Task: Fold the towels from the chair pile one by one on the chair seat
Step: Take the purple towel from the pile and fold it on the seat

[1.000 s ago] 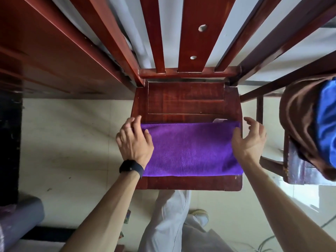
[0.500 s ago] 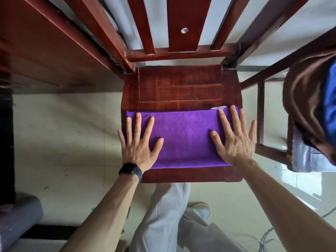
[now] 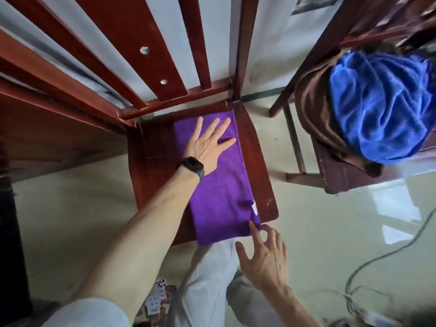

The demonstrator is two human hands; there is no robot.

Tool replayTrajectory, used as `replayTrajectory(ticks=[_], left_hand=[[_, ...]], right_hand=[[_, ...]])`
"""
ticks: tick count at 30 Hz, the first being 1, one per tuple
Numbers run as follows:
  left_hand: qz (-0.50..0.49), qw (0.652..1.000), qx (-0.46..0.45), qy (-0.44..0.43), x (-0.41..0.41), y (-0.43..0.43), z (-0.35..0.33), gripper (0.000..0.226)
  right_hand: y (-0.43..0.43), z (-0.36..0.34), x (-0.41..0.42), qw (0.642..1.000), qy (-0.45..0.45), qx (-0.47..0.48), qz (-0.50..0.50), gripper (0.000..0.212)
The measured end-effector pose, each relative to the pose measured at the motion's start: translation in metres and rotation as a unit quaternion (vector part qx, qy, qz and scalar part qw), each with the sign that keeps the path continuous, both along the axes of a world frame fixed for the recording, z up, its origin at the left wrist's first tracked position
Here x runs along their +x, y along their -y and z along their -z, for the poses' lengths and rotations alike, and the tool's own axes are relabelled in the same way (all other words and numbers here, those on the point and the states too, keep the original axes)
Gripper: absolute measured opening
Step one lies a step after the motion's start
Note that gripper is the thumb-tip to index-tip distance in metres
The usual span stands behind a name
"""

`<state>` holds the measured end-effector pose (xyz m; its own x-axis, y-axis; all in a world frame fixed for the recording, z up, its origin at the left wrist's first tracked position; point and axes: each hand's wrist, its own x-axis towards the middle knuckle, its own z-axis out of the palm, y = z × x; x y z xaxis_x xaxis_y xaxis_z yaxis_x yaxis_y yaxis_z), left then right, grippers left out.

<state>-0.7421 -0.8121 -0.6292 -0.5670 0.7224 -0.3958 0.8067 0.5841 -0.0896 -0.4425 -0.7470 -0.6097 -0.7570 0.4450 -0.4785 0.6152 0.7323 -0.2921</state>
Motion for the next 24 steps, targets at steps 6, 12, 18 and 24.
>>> replayTrajectory(ticks=[6, 12, 18, 24], left_hand=[[-0.404, 0.873, 0.273, 0.004, 0.113, 0.039, -0.008, 0.06], [-0.758, 0.594, 0.254, 0.09, 0.229, 0.103, -0.006, 0.034], [-0.784, 0.459, 0.316, 0.275, 0.254, 0.124, 0.019, 0.042], [-0.739, 0.462, 0.375, 0.316, 0.247, 0.122, 0.001, 0.025]], right_hand=[[-0.024, 0.003, -0.015, 0.96, -0.018, -0.17, 0.222, 0.031], [-0.037, 0.022, -0.024, 0.931, 0.068, -0.252, 0.256, 0.02], [-0.042, 0.021, -0.014, 0.916, 0.017, -0.285, 0.283, 0.015], [-0.038, 0.011, -0.014, 0.885, -0.012, -0.33, 0.328, 0.012]])
